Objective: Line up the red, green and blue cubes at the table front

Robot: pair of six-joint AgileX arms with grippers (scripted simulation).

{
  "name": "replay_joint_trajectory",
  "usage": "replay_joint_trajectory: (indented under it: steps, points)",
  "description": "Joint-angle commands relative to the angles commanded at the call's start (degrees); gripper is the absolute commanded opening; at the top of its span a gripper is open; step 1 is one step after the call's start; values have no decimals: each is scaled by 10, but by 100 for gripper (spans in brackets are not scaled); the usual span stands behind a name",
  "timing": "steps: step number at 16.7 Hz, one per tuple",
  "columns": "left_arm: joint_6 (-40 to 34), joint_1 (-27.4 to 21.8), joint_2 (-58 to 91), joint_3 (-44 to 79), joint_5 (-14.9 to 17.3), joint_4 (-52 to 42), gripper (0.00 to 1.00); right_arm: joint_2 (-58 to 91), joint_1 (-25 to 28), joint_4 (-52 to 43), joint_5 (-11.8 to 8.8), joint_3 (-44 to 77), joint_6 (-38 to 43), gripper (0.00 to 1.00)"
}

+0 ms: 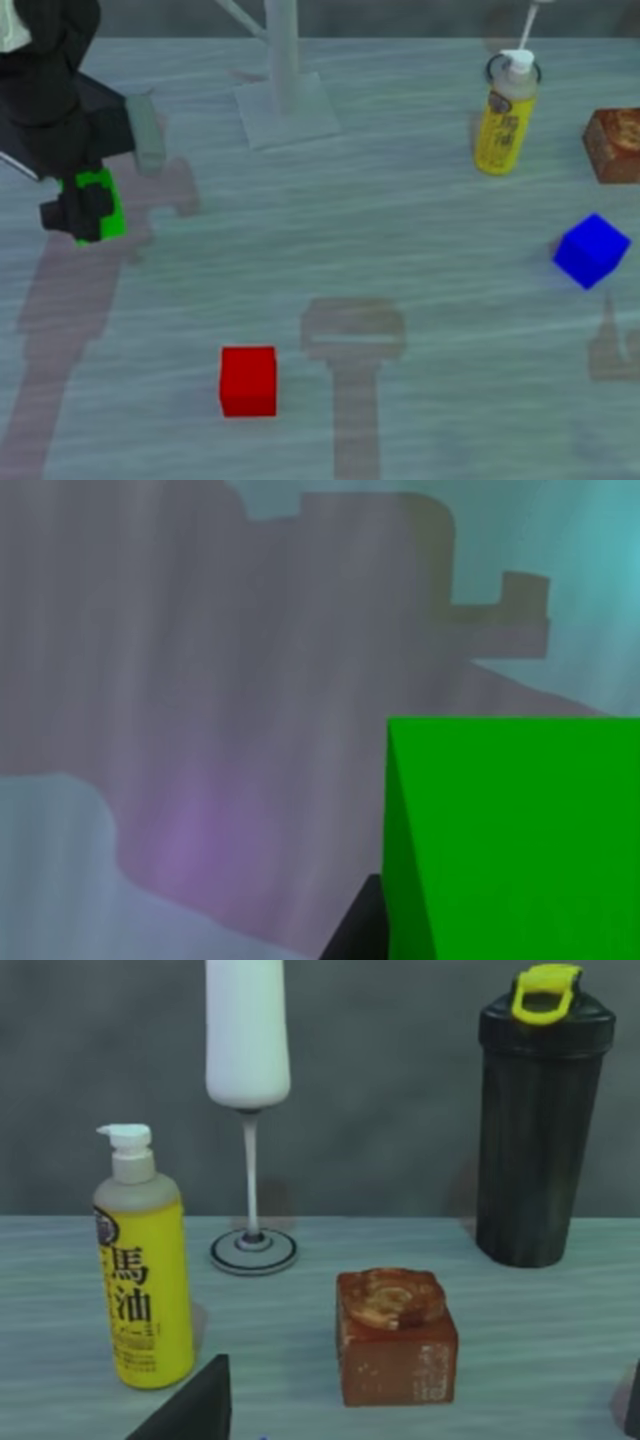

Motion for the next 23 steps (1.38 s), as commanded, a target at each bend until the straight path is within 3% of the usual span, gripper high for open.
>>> replay_joint_trajectory:
  steps: [8, 11, 18, 20, 23]
  points:
    - [-13, -23, -5, 5, -1, -8, 0, 0, 0, 0, 0, 0, 0, 100]
    - [-57, -97, -14, -1, -2, -11, 0, 0, 0, 0, 0, 0, 0, 100]
    - [-208, -370, -48, -30, -4, -20, 0, 0, 0, 0, 0, 0, 0, 100]
    - [-240, -414, -59, -36, -5, -19, 0, 0, 0, 0, 0, 0, 0, 100]
    - [-258, -434, -66, -39, -7, -18, 0, 0, 0, 0, 0, 0, 0, 100]
